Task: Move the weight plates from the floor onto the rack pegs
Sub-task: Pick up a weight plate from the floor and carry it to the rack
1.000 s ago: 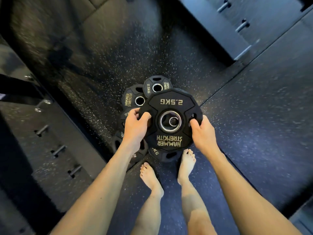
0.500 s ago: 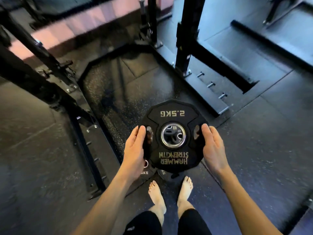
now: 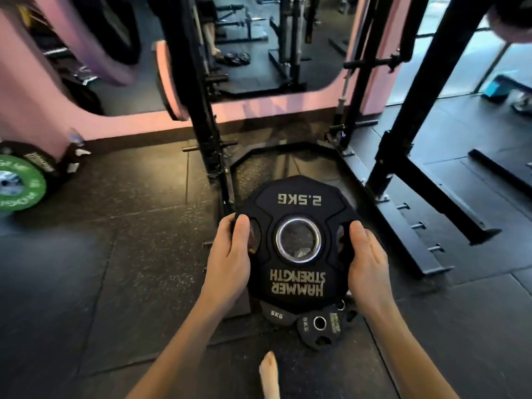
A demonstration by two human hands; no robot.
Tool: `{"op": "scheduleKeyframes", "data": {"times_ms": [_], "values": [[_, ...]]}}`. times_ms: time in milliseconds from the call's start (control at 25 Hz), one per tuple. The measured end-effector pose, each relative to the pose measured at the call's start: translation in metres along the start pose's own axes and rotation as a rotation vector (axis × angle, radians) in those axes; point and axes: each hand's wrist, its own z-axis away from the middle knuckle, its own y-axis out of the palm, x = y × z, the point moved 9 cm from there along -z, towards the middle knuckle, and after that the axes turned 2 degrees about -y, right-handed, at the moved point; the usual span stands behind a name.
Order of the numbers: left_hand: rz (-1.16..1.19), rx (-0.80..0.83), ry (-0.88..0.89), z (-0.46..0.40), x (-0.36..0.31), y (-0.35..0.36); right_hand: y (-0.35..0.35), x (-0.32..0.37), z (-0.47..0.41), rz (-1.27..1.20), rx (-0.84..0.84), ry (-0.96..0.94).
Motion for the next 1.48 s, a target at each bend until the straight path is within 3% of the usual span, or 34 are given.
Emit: {"op": "scheduleKeyframes", "data": {"times_ms": [320, 600, 800, 1240, 1480], "values": [[0.078, -0.256, 0.012, 0.02, 0.006, -0.201, 0.184, 0.036, 0.059, 0.036, 0.216, -0.066], [-0.012, -0.409, 0.057, -0.033, 0.027, -0.449, 0.452, 0.038, 0.105, -0.032, 0.38, -0.078], [0.008, -0.471, 0.057, -0.09, 0.041, -0.572, 0.6, 0.023, 0.098, 0.055, 0.421, -0.028], [-0.051, -0.555, 0.12, -0.326, 0.036, -0.766, 0.897, 0.09, -0.003, 0.037, 0.537, -0.168], [-0.082, -0.53, 0.191, -0.483, 0.03, -0.84, 1.035, 0.114, -0.099, 0.027, 0.491, -0.206]]}}
